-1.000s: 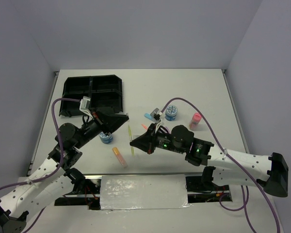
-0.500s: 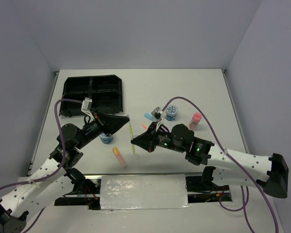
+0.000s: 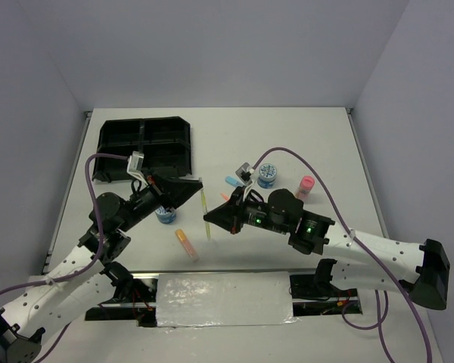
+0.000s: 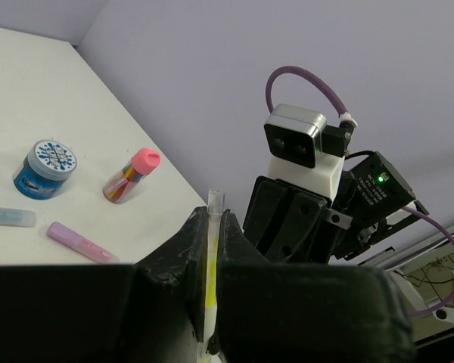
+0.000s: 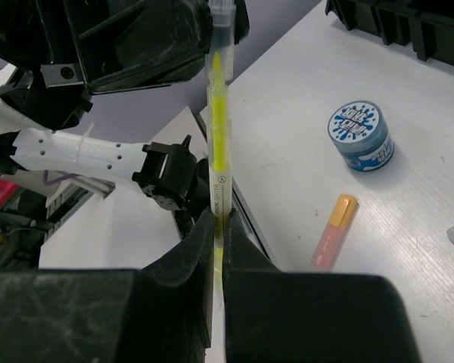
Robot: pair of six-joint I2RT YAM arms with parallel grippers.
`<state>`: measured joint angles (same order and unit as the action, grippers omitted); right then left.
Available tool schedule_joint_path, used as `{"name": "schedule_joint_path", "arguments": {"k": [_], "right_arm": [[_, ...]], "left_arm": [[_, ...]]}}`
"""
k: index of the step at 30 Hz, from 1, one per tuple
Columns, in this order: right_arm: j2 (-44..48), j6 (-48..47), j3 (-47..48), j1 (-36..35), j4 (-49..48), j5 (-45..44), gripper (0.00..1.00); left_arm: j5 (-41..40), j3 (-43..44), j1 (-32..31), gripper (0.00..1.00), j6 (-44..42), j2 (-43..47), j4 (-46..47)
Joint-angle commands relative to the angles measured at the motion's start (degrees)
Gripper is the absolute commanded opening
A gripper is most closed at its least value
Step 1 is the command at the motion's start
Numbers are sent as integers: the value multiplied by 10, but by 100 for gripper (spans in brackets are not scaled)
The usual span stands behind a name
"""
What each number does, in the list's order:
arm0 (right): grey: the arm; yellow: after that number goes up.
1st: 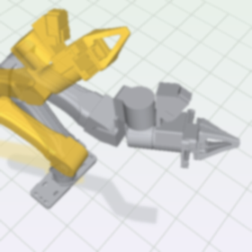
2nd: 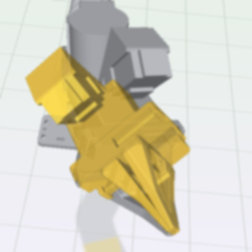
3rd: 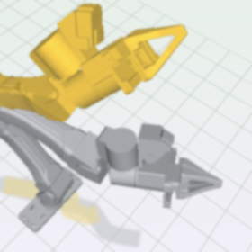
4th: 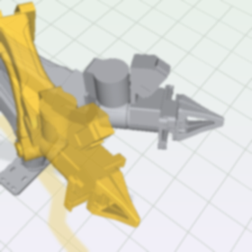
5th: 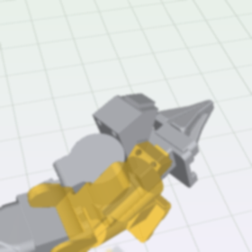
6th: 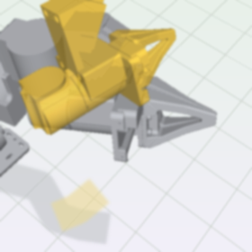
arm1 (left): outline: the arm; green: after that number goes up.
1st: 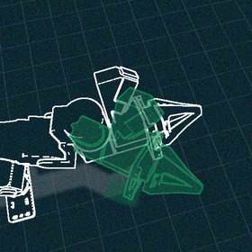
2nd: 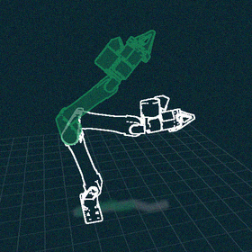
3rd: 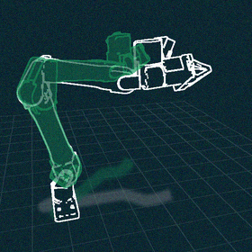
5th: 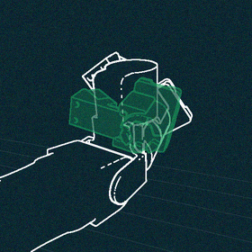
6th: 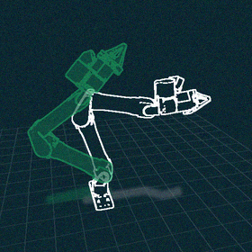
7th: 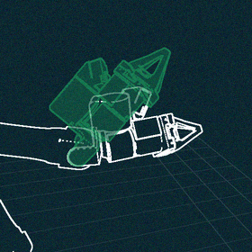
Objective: Sort the stationery into containers
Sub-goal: Close the pen cap on the pen.
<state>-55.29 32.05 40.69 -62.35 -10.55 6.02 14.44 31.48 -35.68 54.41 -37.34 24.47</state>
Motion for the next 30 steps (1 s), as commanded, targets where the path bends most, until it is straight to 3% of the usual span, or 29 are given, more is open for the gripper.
{"name": "schedule_joint_path", "arguments": {"k": [1, 30], "right_arm": [[-4, -4, 33, 6, -33, 2, 0], [-11, -9, 75, 31, -33, 21, 0]], "left_arm": [[9, -6, 0, 0, 3, 4, 26], [54, -25, 0, 0, -45, 6, 21]]}}
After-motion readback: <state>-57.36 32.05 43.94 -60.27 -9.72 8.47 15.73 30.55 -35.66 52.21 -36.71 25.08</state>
